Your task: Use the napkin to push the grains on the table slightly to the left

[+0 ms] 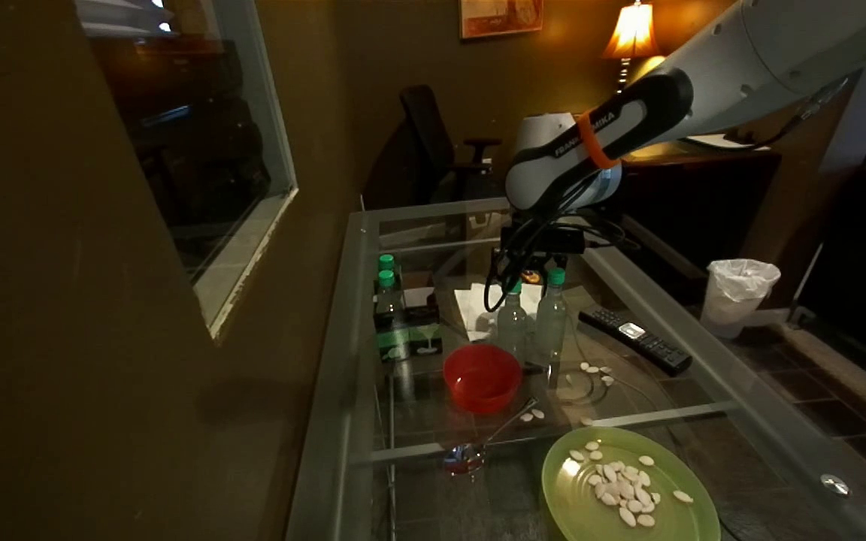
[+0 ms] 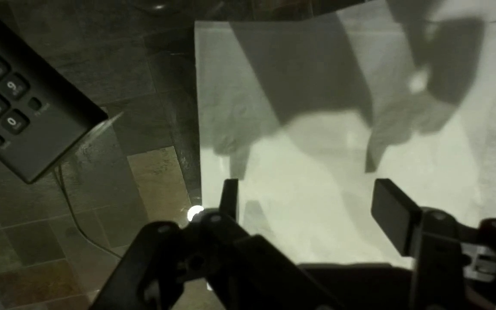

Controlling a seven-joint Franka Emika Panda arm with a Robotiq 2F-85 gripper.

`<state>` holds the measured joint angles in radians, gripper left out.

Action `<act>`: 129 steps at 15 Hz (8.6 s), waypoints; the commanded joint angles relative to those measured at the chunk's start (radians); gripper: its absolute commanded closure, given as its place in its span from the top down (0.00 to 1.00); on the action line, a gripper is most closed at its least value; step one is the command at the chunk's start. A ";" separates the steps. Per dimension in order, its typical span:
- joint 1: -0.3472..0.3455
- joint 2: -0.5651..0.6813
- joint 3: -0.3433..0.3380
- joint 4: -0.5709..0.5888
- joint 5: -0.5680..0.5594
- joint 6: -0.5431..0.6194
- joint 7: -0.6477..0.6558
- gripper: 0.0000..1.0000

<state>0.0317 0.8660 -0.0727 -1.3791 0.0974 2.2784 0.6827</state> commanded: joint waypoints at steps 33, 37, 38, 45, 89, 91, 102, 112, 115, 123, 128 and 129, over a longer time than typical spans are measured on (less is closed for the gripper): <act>0.008 0.152 -0.014 0.256 0.023 -0.129 0.152 0.12; 0.024 0.119 -0.018 0.247 0.008 -0.134 0.143 0.01; 0.027 0.110 -0.018 0.245 0.007 -0.138 0.141 0.00; 0.038 0.067 -0.019 0.232 0.000 -0.138 0.130 0.01; 0.081 -0.625 -0.019 -0.698 -0.222 -0.135 0.013 0.01; 0.077 -0.656 -0.015 -0.767 -0.252 -0.076 0.004 0.01; 0.075 -0.607 -0.048 -0.942 -0.359 0.281 0.060 0.01; 0.124 -0.505 -0.062 -0.911 -0.375 0.373 0.024 0.01; 0.140 -0.485 -0.071 -0.898 -0.374 0.386 0.010 0.01; 0.170 -0.417 -0.091 -0.841 -0.379 0.421 -0.032 0.01; 0.164 -0.385 -0.061 -0.812 -0.333 0.438 -0.086 0.01; 0.157 -0.384 -0.047 -0.811 -0.318 0.440 -0.111 0.01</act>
<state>0.1934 0.4496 -0.1397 -2.2109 -0.2569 2.6890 0.6310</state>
